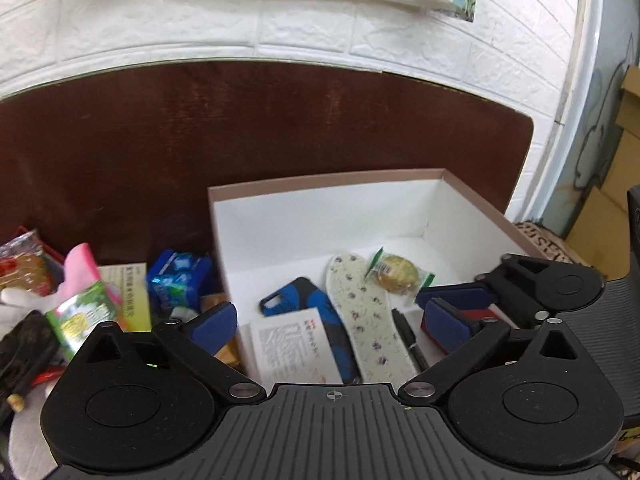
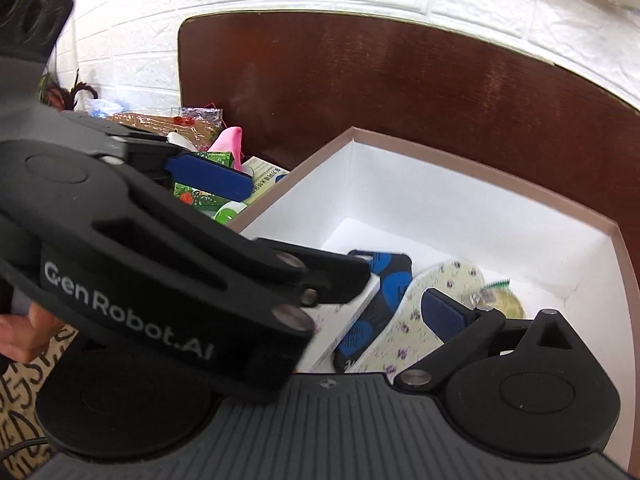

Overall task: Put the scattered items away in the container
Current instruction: 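Carry the medicine box with the left tool into the cardboard box and release, then withdraw the left tool and reach toward the clear plastic bag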

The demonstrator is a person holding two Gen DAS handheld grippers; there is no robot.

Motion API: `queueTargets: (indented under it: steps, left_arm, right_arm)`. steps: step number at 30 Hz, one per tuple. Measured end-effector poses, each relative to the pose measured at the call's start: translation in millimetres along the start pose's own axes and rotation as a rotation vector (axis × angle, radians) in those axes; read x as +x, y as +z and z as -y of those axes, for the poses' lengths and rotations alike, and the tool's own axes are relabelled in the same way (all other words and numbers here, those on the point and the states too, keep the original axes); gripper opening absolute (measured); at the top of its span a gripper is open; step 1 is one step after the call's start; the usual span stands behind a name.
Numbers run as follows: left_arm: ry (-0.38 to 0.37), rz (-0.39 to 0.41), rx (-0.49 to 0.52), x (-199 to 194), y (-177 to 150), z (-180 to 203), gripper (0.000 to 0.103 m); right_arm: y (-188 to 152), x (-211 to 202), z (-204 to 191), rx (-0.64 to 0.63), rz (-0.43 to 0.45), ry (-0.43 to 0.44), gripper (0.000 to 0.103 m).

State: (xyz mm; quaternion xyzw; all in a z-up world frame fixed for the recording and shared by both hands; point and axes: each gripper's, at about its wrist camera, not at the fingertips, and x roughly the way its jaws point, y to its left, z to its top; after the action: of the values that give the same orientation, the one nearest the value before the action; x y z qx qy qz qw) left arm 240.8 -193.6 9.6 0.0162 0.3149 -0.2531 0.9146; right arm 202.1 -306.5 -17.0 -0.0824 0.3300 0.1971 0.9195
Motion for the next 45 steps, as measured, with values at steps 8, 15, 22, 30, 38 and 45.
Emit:
queueTargets:
  steps: [8, 15, 22, 30, 38, 45]
  left_arm:
    - [0.018, -0.021, -0.031, -13, -10, -2, 0.103]
    - [0.024, 0.002, -0.017, -31, -12, 4, 0.103]
    - [0.02, 0.021, -0.002, -45, -13, 13, 0.103]
    - [0.004, 0.036, -0.012, -60, -16, 16, 0.103]
    - [-0.023, 0.066, -0.059, -84, -29, 14, 0.103]
    - [-0.01, 0.118, -0.115, -116, -69, 5, 0.103]
  right_arm:
    - [-9, -15, -5, 0.067, -0.012, -0.007, 0.102]
    - [-11, -30, -8, 0.09, 0.001, -0.018, 0.103]
    - [-11, -43, -16, 0.07, 0.015, -0.027, 0.103]
    - [-10, -58, -22, 0.07, 0.041, -0.035, 0.103]
    - [-15, -80, -37, 0.063, 0.102, -0.037, 0.103]
    - [-34, -94, -73, 0.02, 0.175, -0.043, 0.103]
